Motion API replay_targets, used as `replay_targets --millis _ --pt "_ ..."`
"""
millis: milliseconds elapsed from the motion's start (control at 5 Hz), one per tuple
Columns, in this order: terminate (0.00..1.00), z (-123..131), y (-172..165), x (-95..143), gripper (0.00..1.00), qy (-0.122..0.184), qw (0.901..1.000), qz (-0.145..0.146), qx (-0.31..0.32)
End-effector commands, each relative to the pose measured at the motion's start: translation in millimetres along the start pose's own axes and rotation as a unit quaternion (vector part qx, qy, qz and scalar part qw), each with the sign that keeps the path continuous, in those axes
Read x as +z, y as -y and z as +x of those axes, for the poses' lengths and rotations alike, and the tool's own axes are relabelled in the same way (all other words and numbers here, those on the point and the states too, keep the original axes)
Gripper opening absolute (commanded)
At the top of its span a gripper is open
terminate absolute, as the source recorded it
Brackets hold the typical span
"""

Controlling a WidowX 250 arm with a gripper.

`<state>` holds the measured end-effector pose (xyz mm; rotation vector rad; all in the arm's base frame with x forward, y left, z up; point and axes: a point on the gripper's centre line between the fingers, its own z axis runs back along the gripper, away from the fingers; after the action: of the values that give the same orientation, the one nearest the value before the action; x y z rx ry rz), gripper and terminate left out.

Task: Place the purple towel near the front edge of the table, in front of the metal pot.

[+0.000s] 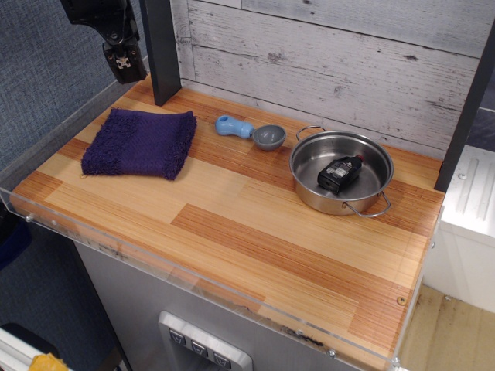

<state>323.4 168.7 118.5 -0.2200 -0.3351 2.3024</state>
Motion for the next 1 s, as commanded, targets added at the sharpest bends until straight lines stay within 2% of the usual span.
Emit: replay_targets --millis 0,400,800 --pt "0.00 0.0 0.0 0.0 1.00 0.000 1.0000 0.000 0.000" --pt "0.00 8.0 -2.4 -20.2 1.00 0.002 0.9998 0.008 0.020" --pt "0.00 21.9 -12.0 -55.6 1.00 0.015 0.9985 0.035 0.039"
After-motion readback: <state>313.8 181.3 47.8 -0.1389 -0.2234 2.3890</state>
